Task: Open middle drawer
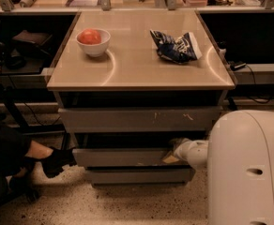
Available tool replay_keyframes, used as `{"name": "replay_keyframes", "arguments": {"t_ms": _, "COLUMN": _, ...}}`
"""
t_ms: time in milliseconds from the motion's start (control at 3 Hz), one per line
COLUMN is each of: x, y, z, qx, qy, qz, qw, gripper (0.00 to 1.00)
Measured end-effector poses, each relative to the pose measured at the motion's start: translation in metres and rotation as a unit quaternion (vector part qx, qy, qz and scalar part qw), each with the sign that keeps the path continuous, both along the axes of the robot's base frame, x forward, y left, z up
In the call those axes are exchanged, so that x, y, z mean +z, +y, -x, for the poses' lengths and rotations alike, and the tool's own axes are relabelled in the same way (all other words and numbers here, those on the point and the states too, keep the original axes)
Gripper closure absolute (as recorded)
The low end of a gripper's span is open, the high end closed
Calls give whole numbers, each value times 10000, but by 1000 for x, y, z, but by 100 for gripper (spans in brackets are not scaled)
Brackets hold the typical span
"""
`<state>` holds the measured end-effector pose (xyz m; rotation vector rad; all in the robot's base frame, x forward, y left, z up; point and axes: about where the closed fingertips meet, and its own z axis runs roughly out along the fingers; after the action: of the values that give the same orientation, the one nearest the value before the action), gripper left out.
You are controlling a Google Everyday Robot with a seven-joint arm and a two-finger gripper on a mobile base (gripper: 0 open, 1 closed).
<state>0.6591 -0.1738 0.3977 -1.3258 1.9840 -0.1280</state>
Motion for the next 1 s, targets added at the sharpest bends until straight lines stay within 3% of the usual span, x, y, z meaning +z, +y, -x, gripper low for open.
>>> {"name": "replay_keyframes", "arguments": {"t_ms": 333, "x": 5, "y": 1, "z": 6, "qx": -11, "qy": -9, "qz": -5, "qw": 10000, "gripper": 100}}
{"name": "replay_keyframes", "arguments": {"t_ms": 667, "x": 33, "y": -11, "z": 49, "qx": -324, "qy": -332, "qz": -213, "qw": 9987, "gripper": 100}}
{"name": "replay_keyframes", "arguments": {"t_ms": 1000, "x": 33, "y": -10, "z": 50, "qx": -311, "qy": -326, "qz": -206, "qw": 9988, "gripper": 100}}
